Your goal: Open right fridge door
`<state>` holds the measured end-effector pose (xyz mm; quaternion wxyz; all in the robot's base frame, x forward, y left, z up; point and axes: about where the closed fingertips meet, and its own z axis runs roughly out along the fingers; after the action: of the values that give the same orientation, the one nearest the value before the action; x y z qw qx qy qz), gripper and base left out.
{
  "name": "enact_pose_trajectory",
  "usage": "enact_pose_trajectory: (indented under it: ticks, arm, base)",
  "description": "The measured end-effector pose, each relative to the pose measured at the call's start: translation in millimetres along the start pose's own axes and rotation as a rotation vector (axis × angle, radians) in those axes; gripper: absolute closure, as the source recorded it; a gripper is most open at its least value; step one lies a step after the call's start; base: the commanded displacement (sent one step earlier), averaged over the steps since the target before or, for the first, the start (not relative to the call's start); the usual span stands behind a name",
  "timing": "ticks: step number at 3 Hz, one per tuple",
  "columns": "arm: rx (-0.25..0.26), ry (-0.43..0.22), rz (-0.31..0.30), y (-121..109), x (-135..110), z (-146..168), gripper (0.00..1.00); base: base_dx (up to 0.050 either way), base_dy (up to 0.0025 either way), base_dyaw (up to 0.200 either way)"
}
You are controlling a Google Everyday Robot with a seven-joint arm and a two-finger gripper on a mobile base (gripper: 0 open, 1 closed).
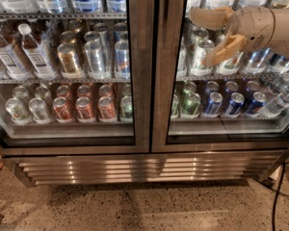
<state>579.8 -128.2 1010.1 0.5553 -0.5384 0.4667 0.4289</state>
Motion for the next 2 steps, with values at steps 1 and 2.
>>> enact_pose_trajectory:
  ticks: [1,2]
  arm:
    - [0.072,-0.017,-0.006,10.5,-4.1,-26.6,0.00]
    - [0.072,-0.017,-0.006,10.4,-4.2,-26.5,0.00]
  base:
    - [0.000,0.00000,0.000]
    - [0.000,0.00000,0.000]
